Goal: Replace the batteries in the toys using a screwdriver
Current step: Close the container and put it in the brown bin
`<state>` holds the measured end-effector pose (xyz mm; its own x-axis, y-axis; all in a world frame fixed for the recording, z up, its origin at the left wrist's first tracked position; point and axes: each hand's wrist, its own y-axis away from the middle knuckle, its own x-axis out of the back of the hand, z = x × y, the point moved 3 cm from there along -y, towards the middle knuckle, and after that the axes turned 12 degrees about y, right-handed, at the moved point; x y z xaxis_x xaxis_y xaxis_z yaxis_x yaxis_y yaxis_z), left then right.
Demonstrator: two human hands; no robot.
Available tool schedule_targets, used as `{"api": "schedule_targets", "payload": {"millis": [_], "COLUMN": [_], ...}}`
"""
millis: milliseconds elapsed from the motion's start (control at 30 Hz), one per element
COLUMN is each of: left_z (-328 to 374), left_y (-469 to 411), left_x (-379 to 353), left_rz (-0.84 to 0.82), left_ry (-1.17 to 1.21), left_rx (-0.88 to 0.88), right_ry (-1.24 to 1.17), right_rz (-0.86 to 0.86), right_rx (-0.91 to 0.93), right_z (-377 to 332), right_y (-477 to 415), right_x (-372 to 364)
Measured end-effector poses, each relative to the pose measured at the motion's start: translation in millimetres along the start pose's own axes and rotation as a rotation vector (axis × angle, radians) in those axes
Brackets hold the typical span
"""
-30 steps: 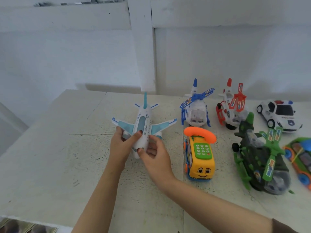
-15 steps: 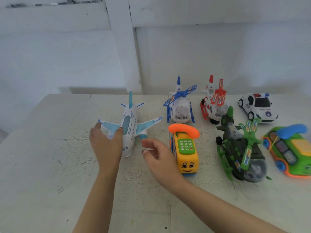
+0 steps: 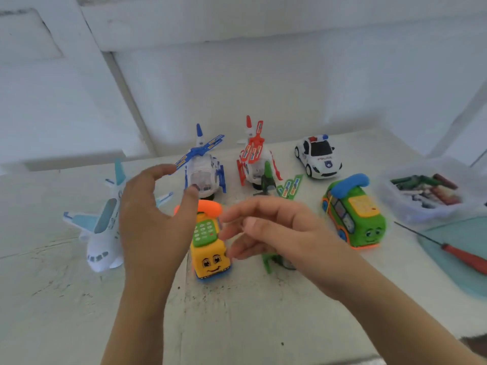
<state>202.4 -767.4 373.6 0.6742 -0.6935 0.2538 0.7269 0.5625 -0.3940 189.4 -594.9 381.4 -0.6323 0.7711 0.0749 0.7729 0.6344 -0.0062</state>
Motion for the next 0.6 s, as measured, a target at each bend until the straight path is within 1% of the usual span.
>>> {"api": "schedule_targets", "payload": {"millis": [67,100,167,200,233,267,333,400,600], "left_z": [-8.4,-14.3,-25.0,-29.8,-34.6,-37.2,-40.4,-41.4,-44.6], "left_y": [9.6,14.4,23.2,26.7,29.3,31.7,34.6,35.9,36.2], "left_x": [-17.1,-23.1,-31.2,-33.6,-34.7,-34.9,-32.7,-30.2,-26.3], "left_rz": [-0.112,-0.164,-0.240,-0.259,-0.269,-0.272,-0.266,-0.263,-0.301], "left_ry": [-0.118,-0.168,-0.219,-0.218,-0.202,-0.180,-0.113,-0.049,-0.014], "left_rx": [0.149,0.214,0.312,0.343,0.363,0.378,0.409,0.432,0.444], "right_ry": [0.159,0.284,0.644,0.840,0.976,1.041,1.062,1.085,1.076], "right_rz": [0.148,0.240,0.444,0.516,0.543,0.514,0.384,0.298,0.302], "right_rx": [0.007,0.041,0.160,0.204,0.217,0.191,0.101,0.067,0.045], "right_z": [5.7,10.3,20.9,23.9,28.8,34.3,44.9,54.3,67.3], "right_y": [5.9,7.4,11.0,12.5,13.3,13.7,14.2,15.0,17.2], "right_x": [22.5,30.5,44.1,48.8,52.3,54.6,54.9,52.7,51.8]}}
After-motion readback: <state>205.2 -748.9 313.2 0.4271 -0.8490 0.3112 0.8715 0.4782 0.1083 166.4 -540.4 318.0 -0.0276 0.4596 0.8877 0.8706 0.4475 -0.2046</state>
